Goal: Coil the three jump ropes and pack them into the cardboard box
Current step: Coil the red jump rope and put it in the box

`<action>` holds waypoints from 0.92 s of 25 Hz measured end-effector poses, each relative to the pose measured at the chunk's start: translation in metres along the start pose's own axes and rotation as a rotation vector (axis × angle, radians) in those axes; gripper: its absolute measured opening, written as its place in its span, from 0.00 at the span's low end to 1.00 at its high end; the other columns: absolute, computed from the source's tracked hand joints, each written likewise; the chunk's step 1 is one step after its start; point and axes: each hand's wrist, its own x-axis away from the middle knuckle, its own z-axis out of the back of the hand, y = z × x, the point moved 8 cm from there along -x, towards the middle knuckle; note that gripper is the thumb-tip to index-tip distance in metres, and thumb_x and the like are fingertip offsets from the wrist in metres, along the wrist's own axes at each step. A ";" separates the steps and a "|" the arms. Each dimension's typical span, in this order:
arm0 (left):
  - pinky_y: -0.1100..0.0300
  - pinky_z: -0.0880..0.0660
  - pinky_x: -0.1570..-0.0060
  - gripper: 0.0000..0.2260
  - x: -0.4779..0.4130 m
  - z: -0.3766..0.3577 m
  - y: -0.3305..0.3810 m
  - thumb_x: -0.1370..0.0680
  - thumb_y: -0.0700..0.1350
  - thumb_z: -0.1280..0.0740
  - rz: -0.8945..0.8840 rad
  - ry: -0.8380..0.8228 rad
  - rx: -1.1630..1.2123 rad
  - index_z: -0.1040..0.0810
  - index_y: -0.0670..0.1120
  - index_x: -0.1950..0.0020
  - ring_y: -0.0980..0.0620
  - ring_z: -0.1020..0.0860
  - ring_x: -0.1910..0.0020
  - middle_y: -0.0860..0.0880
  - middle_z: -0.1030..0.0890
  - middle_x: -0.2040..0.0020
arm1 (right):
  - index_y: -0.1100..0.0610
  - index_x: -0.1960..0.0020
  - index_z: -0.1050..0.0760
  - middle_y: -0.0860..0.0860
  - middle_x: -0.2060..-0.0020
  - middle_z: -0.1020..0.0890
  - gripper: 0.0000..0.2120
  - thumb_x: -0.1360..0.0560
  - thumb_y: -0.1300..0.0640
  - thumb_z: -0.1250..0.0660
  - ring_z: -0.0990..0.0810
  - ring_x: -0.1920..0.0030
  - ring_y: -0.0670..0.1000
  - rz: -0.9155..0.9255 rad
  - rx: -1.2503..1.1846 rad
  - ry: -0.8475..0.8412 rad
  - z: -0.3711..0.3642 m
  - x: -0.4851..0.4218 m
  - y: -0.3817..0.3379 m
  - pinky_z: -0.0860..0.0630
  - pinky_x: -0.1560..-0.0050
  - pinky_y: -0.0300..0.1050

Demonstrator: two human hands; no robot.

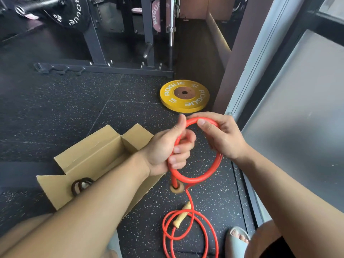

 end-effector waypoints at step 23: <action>0.64 0.45 0.80 0.20 -0.008 0.019 0.049 0.15 0.54 0.46 -0.427 0.410 -0.019 0.35 0.46 0.64 0.55 0.43 0.81 0.50 0.40 0.77 | 0.60 0.17 0.57 0.58 0.30 0.33 0.34 0.19 0.66 0.45 0.23 0.37 0.62 -0.401 1.031 -0.289 -0.065 0.022 0.047 0.25 0.46 0.54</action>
